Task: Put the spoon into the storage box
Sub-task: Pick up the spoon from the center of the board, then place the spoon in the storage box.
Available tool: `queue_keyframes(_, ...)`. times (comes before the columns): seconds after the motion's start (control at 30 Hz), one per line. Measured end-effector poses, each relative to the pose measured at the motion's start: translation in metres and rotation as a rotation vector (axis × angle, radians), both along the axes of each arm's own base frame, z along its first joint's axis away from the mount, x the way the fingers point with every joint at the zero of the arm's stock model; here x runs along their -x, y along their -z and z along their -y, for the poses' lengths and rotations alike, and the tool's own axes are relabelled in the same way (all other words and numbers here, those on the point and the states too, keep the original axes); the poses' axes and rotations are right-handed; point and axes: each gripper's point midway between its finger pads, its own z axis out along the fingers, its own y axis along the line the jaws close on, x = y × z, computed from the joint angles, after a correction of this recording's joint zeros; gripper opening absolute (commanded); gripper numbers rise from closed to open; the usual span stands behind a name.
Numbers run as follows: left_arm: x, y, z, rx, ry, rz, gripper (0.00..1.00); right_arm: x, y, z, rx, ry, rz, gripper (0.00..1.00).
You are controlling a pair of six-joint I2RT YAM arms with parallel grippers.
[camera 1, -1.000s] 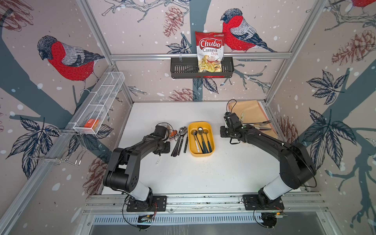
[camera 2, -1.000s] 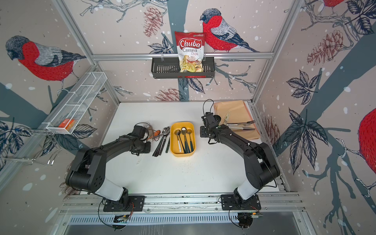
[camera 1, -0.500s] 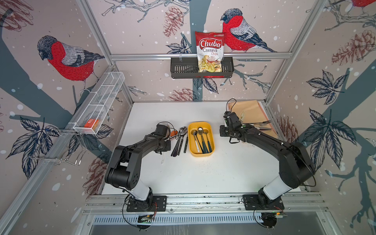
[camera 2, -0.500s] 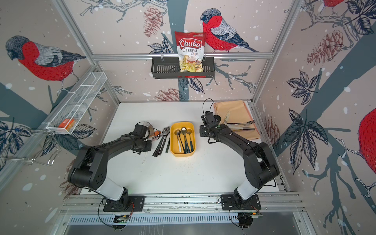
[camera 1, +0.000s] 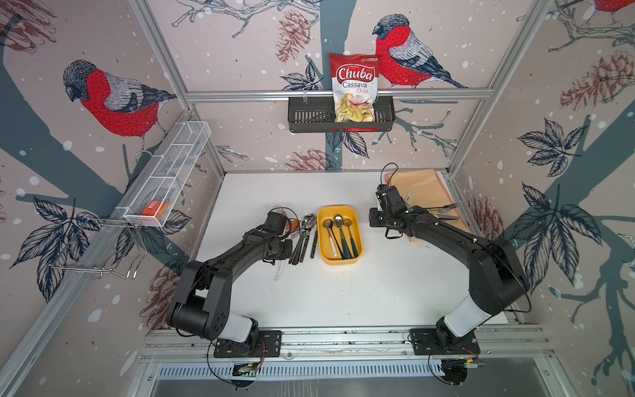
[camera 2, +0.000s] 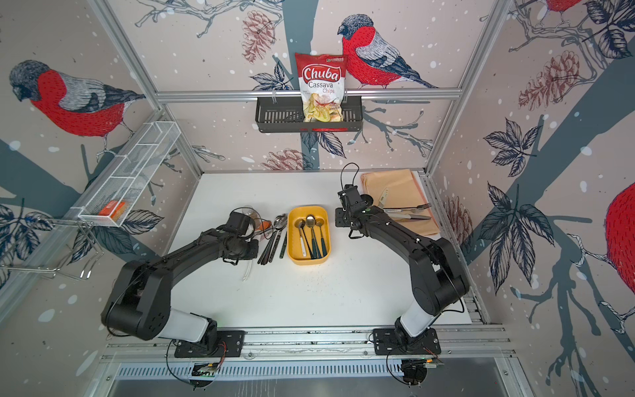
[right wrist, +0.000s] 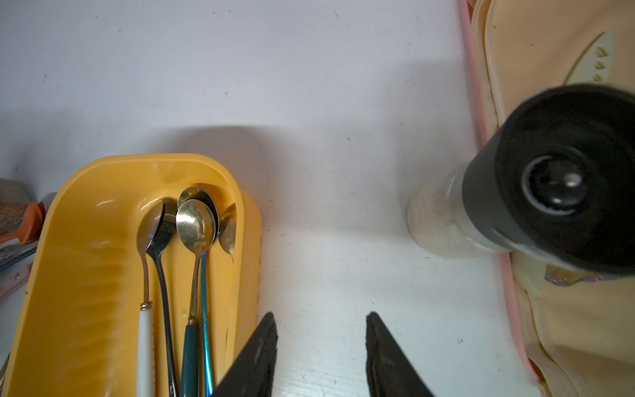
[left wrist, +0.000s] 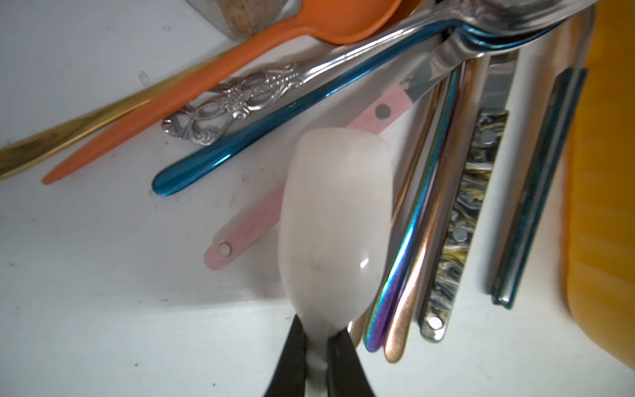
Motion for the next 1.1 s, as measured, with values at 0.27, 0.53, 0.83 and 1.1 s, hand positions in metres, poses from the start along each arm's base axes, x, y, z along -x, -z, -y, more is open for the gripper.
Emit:
queue_keyframes(0.27, -0.021, -0.042, 0.030, 0.049, 0.031, 0.093, 0.04, -0.007, -0.007, -0.004, -0.005, -0.003, 0.013, 0.44)
queue_keyframes(0.53, -0.053, -0.078, 0.083, 0.173, 0.061, 0.158, 0.05, -0.005, -0.016, 0.005, 0.004, 0.019, 0.023, 0.44)
queue_keyframes(0.83, -0.079, -0.084, 0.140, 0.358, 0.034, 0.162, 0.05, 0.000, -0.024, 0.015, 0.017, 0.038, 0.033, 0.44)
queue_keyframes(1.1, -0.084, -0.060, 0.184, 0.430, 0.012, 0.115, 0.05, 0.004, -0.027, 0.020, 0.022, 0.049, 0.041, 0.44)
